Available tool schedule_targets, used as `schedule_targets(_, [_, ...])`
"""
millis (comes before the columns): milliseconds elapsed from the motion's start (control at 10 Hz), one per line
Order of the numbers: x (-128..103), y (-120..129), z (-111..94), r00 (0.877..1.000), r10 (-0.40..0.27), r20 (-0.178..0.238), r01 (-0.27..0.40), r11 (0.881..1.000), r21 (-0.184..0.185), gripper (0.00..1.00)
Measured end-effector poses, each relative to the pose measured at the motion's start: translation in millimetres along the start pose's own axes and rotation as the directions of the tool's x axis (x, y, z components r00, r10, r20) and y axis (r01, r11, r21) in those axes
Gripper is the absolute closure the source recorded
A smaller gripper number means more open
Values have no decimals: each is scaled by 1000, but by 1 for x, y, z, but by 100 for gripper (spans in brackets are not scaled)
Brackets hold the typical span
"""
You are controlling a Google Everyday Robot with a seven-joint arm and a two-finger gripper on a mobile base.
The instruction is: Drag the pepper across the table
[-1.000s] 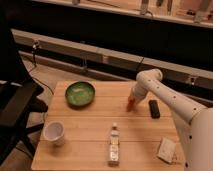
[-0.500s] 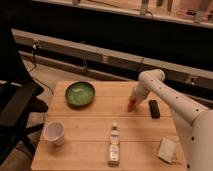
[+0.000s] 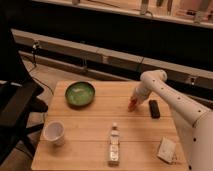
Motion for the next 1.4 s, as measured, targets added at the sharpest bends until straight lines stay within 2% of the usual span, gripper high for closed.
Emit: schedule_targets(1400, [11,15,-7,998,66,5,-66,997,35,100])
